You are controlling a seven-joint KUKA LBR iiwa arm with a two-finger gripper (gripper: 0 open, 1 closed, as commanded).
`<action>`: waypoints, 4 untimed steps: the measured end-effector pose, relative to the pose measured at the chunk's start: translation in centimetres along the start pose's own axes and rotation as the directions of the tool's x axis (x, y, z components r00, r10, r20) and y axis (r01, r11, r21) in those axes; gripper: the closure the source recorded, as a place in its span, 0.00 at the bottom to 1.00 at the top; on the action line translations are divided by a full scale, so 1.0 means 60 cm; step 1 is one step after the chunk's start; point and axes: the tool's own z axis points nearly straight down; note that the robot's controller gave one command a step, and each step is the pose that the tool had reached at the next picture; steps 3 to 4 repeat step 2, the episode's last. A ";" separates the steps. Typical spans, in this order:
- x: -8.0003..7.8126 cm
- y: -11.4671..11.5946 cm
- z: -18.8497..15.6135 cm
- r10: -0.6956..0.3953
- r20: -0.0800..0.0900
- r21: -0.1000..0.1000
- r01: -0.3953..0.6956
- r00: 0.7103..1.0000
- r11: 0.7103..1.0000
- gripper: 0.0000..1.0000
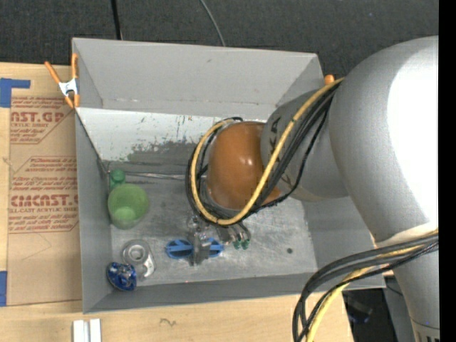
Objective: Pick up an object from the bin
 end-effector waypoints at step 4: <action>-0.034 -0.001 -0.370 -0.371 0.008 0.003 0.371 0.929 0.929 1.00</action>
Offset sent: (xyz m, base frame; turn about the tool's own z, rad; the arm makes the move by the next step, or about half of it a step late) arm 0.0137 -0.0047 0.1011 -0.3569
